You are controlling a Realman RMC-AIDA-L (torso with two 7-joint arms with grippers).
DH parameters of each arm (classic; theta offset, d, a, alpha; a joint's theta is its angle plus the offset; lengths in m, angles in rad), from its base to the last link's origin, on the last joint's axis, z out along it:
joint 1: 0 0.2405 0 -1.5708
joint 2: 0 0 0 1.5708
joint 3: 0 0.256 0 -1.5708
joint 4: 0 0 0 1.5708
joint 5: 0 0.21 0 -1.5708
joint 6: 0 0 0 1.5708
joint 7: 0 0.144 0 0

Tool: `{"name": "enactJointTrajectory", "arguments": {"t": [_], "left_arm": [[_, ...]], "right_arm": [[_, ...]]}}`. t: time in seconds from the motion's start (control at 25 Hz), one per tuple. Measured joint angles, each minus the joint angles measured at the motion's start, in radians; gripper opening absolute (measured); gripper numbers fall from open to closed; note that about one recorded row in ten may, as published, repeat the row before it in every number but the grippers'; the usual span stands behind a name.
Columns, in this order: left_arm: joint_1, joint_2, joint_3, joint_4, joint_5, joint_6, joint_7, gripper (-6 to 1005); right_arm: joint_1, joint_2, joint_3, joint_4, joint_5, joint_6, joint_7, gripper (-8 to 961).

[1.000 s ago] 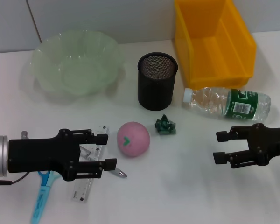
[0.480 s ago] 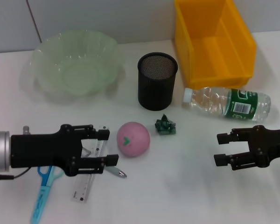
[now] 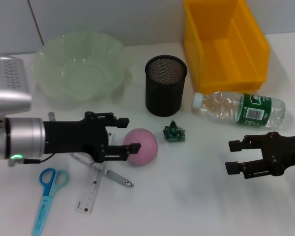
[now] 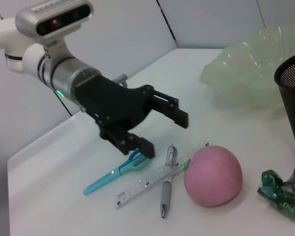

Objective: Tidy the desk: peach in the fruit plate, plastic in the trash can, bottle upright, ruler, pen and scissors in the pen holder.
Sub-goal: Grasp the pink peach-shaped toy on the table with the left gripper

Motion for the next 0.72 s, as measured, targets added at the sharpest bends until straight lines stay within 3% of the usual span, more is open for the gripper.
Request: {"name": "enactJointTrajectory", "arguments": {"t": [0.08,0.12,0.16,0.2,0.24,0.32,0.52,0.72], "left_arm": [[-0.005,0.000,0.093,-0.003,-0.055,-0.061,0.002,652],[-0.006,0.000,0.181,0.001,-0.104,-0.118,0.002,650],[-0.006,0.000,0.181,0.001,-0.104,-0.118,0.002,648],[-0.006,0.000,0.253,0.007,-0.134,-0.162,0.002,645],[-0.006,0.000,0.253,0.007,-0.134,-0.162,0.002,643],[-0.009,0.000,0.333,0.011,-0.157,-0.221,0.001,639],[-0.017,-0.001,0.424,0.013,-0.172,-0.327,-0.007,628],[-0.018,-0.002,0.451,0.020,-0.177,-0.360,-0.006,618]], "right_arm": [[0.000,0.000,0.000,0.000,0.000,0.000,0.000,816],[0.000,0.000,0.000,0.000,0.000,0.000,0.000,816],[0.000,0.000,0.000,0.000,0.000,0.000,0.000,816],[0.000,-0.001,0.000,0.000,0.000,0.000,0.002,816],[0.000,-0.001,0.000,0.000,0.000,0.000,0.002,816],[0.000,-0.001,0.000,0.000,0.000,0.000,0.003,816],[0.000,-0.002,0.002,0.000,0.000,0.000,0.004,816],[0.000,-0.002,0.003,0.000,0.001,0.000,0.005,815]]}}
